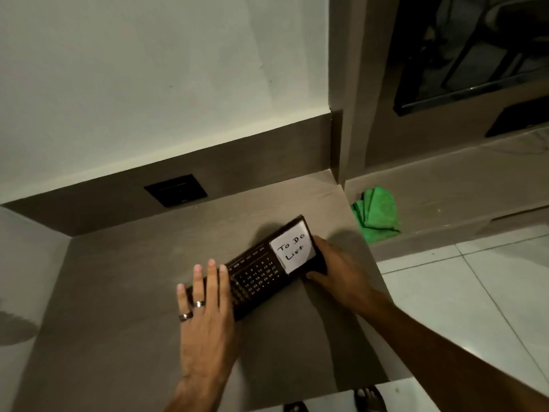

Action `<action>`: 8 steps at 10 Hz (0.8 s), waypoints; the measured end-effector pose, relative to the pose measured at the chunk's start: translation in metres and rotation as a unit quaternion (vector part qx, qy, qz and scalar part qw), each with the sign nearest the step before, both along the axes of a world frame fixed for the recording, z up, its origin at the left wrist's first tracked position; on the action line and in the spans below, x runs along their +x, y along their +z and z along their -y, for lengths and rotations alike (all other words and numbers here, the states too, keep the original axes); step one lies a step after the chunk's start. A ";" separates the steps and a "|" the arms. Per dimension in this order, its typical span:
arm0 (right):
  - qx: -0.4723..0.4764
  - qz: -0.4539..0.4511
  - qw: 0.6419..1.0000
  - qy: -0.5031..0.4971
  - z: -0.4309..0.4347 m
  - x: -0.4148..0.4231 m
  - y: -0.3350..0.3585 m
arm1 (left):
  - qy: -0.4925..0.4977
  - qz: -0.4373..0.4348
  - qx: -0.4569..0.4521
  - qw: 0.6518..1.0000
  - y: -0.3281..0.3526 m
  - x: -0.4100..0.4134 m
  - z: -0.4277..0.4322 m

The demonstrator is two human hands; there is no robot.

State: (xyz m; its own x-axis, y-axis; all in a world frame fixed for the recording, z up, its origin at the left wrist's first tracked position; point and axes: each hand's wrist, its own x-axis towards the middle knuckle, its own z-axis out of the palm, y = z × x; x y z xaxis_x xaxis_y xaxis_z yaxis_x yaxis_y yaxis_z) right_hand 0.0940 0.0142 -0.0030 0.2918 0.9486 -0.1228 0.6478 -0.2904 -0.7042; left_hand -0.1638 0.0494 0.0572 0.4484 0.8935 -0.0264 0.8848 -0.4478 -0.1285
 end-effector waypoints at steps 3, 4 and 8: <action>-0.008 0.034 0.998 -0.059 -0.017 -0.044 0.001 | -0.040 -0.081 0.070 0.993 -0.016 -0.039 -0.082; -0.010 0.042 0.996 -0.073 -0.028 -0.047 0.006 | -0.044 -0.076 0.082 0.993 -0.019 -0.039 -0.101; 0.015 -0.072 0.990 -0.118 -0.049 -0.024 0.049 | -0.012 0.052 0.076 0.996 -0.003 -0.039 -0.100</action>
